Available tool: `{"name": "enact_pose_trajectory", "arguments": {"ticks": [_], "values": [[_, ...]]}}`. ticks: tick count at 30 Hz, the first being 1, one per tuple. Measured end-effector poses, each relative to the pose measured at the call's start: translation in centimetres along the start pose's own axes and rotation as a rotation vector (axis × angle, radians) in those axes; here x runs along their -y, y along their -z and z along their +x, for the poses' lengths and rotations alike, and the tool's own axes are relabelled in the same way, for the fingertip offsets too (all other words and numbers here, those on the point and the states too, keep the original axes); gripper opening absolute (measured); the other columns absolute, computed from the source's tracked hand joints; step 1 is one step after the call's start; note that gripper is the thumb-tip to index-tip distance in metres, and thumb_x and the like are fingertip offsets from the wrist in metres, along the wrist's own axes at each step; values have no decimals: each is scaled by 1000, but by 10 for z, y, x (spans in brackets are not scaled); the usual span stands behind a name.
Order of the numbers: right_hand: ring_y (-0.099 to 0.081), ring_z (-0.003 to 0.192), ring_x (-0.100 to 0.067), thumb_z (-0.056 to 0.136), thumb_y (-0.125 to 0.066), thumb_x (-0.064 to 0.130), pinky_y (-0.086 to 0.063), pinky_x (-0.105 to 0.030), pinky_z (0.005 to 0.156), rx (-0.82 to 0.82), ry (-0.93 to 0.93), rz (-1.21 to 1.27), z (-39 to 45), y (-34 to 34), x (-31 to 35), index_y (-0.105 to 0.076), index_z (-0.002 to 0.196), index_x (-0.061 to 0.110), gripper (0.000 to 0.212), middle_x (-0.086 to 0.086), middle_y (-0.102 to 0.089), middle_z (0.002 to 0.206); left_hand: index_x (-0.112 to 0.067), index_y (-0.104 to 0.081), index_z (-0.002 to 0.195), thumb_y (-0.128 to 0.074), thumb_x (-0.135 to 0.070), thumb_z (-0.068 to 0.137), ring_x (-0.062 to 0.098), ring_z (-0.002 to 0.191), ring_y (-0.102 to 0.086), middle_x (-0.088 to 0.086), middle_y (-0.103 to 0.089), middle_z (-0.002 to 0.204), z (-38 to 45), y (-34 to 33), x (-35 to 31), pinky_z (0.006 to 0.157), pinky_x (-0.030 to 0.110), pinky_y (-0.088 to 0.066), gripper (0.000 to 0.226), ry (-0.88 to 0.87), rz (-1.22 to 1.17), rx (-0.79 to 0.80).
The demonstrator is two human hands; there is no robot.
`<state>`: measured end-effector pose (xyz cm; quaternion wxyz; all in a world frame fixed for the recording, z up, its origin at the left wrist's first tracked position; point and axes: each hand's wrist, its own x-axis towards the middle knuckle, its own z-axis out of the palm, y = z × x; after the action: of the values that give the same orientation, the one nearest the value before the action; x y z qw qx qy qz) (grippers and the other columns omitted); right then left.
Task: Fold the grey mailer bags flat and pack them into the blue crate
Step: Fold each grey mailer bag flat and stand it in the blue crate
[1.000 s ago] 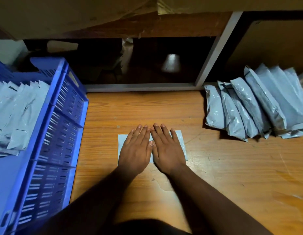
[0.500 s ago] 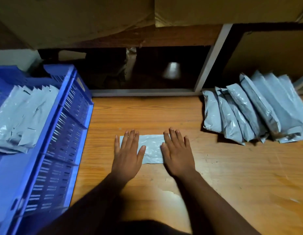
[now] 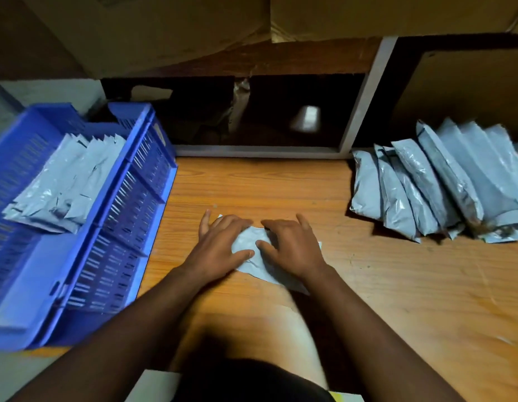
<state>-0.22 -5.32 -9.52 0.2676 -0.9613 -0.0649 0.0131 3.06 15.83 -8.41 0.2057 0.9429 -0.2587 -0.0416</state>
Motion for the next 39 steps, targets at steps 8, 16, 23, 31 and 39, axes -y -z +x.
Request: {"name": "enact_pose_trajectory", "arguments": {"ticks": [8, 16, 23, 31, 39], "values": [[-59, 70, 8, 84, -80, 29, -45, -27, 71, 22, -156, 364, 2, 28, 27, -72, 93, 26, 12, 13, -74, 95, -29, -44, 149, -77, -41, 87, 14, 146, -33, -5, -49, 147, 12, 45, 13, 127, 42, -7, 71, -211, -4, 6], [-69, 80, 0, 84, -79, 32, -56, -32, 76, -392, -239, 370, 30, 53, 133, -72, 87, 31, 8, 19, -75, 91, -15, -36, 156, -59, -59, 85, 23, 157, -14, 6, -26, 167, 42, 142, 58, 124, 48, -23, 87, -353, -94, -158], [-69, 85, 1, 85, -82, 34, -58, -38, 84, -594, -264, 319, 63, 59, 238, -72, 90, 23, 15, 15, -75, 90, -13, -41, 153, -55, -49, 92, 26, 155, -23, 7, -35, 163, 23, 212, 172, 125, 48, -22, 72, -159, -280, -367], [-68, 79, 2, 82, -84, 35, -57, -26, 79, -663, -235, 223, 108, 57, 326, -67, 81, 27, 19, 13, -73, 82, -28, -26, 161, -49, -57, 89, 25, 158, 4, -3, -1, 172, 12, 181, 257, 125, 51, -5, 81, -13, 5, 0], [-68, 85, -8, 83, -83, 34, -50, -24, 76, -553, -317, 90, 138, 28, 359, -70, 86, 22, 18, 9, -71, 84, -33, -61, 135, -45, -51, 98, 29, 157, 7, 2, -8, 172, 37, 165, 249, 123, 58, 6, 44, -19, 245, 91]]}}
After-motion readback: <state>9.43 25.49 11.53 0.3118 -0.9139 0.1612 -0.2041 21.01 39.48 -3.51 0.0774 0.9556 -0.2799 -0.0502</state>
